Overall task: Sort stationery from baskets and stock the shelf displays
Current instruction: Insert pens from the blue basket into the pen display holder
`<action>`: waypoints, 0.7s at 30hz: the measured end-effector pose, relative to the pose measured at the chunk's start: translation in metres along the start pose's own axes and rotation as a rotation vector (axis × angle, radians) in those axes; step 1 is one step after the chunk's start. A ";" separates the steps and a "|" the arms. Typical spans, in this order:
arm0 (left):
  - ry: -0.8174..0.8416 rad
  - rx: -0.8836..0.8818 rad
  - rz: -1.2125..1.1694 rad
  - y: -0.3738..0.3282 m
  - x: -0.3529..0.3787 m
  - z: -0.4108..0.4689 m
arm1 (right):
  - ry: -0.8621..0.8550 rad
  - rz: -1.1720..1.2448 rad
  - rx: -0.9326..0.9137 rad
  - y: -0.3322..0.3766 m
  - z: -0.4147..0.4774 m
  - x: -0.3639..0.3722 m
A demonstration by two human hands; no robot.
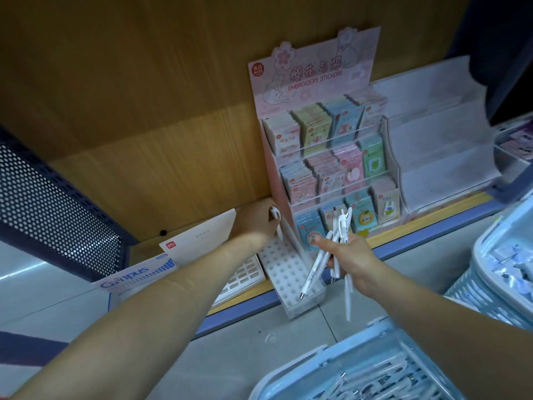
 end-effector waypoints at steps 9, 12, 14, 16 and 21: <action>0.013 0.022 0.037 0.004 0.001 0.005 | 0.011 -0.005 -0.001 -0.002 0.004 -0.005; 0.068 0.073 0.121 0.003 -0.002 0.004 | 0.047 -0.016 0.000 -0.004 0.003 -0.002; 0.123 0.130 0.176 0.003 -0.002 0.003 | 0.067 -0.024 0.002 -0.003 0.002 -0.001; 0.139 0.185 0.217 0.005 -0.003 0.002 | 0.084 -0.040 0.008 -0.001 0.000 -0.001; 0.030 0.193 0.164 0.013 -0.008 0.006 | 0.095 -0.058 0.018 0.000 -0.001 -0.001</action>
Point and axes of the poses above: each hand's wrist, its own z-axis towards the middle knuckle, its own x-axis out of the palm, y = z × x, the point moved 1 cm from there along z, towards the middle knuckle
